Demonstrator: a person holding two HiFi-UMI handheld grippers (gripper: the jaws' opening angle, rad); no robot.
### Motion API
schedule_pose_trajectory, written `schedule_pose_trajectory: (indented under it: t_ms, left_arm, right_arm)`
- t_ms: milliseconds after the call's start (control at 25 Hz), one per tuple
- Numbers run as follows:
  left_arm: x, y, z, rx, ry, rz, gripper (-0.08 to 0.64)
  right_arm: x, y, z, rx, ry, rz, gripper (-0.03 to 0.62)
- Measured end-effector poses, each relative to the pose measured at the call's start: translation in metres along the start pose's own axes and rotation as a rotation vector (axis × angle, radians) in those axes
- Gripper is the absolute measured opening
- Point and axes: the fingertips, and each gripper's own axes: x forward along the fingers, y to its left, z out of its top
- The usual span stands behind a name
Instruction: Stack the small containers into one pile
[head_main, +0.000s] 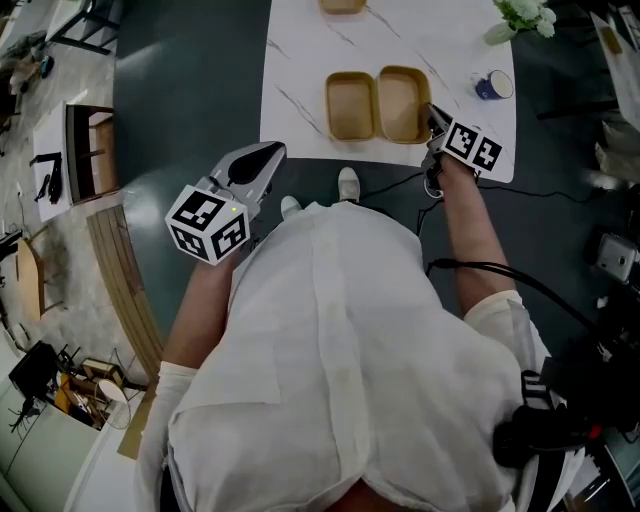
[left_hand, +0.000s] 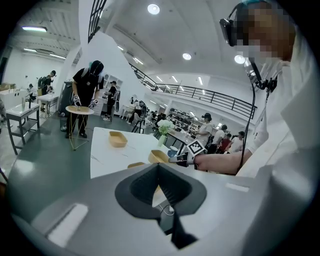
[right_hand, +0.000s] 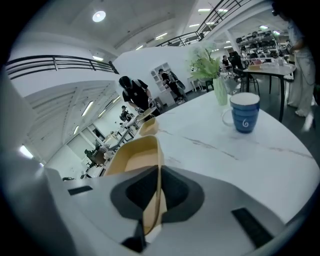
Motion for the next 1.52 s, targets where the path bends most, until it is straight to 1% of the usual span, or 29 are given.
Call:
schedule_pose_trajectory:
  t_ms: [360, 640, 1000, 1160, 1320, 1520]
  left_arm:
    - [-0.038, 0.013, -0.013, -0.005, -0.014, 0.001, 0.006]
    - [-0.077, 0.033, -0.025, -0.020, -0.027, 0.037, 0.006]
    - [-0.105, 0.050, -0.038, -0.046, -0.038, 0.055, 0.006]
    - [-0.108, 0.052, -0.041, -0.049, -0.038, 0.051, 0.006]
    - [-0.109, 0.050, -0.042, -0.065, -0.048, 0.031, 0.007]
    - [-0.111, 0.050, -0.043, -0.069, -0.045, 0.029, 0.006]
  right_arm:
    - [0.020, 0.048, -0.015, 0.005, -0.010, -0.005, 0.017]
    - [0.042, 0.072, -0.025, -0.013, -0.005, -0.035, 0.017]
    - [0.055, 0.077, -0.040, -0.051, 0.023, -0.086, 0.017]
    - [0.057, 0.071, -0.044, -0.051, 0.030, -0.104, 0.017]
    - [0.060, 0.070, -0.046, -0.065, 0.038, -0.108, 0.018]
    - [0.063, 0.070, -0.048, -0.083, 0.036, -0.112, 0.020]
